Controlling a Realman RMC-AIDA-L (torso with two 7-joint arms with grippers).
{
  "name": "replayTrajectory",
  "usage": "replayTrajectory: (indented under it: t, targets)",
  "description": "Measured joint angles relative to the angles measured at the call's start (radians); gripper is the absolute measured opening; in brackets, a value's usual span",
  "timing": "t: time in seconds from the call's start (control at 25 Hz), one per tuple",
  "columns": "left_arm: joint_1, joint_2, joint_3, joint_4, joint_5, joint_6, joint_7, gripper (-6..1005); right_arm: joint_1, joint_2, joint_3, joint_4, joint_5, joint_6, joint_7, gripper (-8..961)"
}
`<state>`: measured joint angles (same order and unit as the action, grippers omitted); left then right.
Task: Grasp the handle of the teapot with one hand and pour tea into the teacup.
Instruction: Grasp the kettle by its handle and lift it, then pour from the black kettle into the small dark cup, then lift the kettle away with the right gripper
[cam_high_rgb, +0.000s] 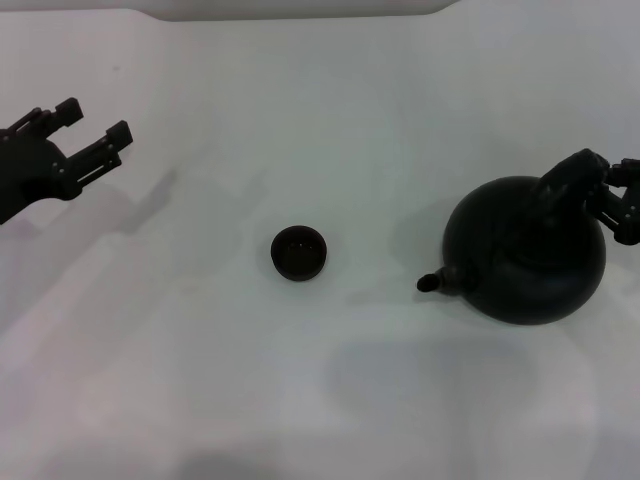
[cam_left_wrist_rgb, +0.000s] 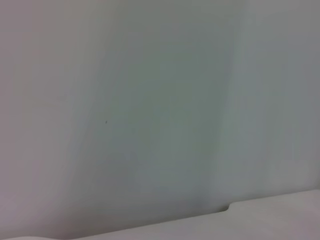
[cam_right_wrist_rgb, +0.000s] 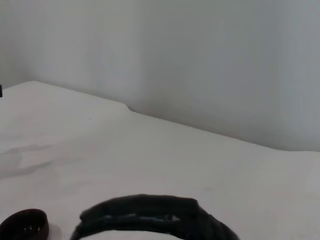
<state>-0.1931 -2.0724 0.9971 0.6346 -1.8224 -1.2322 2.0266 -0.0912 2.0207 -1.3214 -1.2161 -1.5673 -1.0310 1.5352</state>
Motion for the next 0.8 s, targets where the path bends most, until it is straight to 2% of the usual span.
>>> replayTrajectory:
  t: [0.2, 0.4, 0.56, 0.68, 0.8]
  targets:
    - [-0.004, 0.0, 0.0, -0.006, 0.0, 0.013, 0.011, 768, 0.016, 0.001, -0.002, 0.015, 0.013, 0.002, 0.0, 186]
    - [-0.004, -0.001, 0.0, -0.006, 0.0, 0.013, 0.023, 766, 0.038, 0.0, -0.004, 0.053, 0.054, 0.006, -0.008, 138]
    - [-0.004, -0.002, 0.0, -0.008, 0.0, 0.013, 0.023, 765, 0.038, 0.003, -0.015, 0.053, 0.126, 0.044, -0.012, 137]
    - [-0.005, -0.002, 0.0, -0.02, 0.0, 0.013, 0.026, 765, 0.027, 0.004, -0.048, 0.039, 0.211, 0.118, -0.041, 137]
    - [-0.007, -0.002, 0.0, -0.032, 0.0, 0.013, 0.028, 764, 0.009, 0.004, -0.132, -0.002, 0.276, 0.244, -0.095, 137]
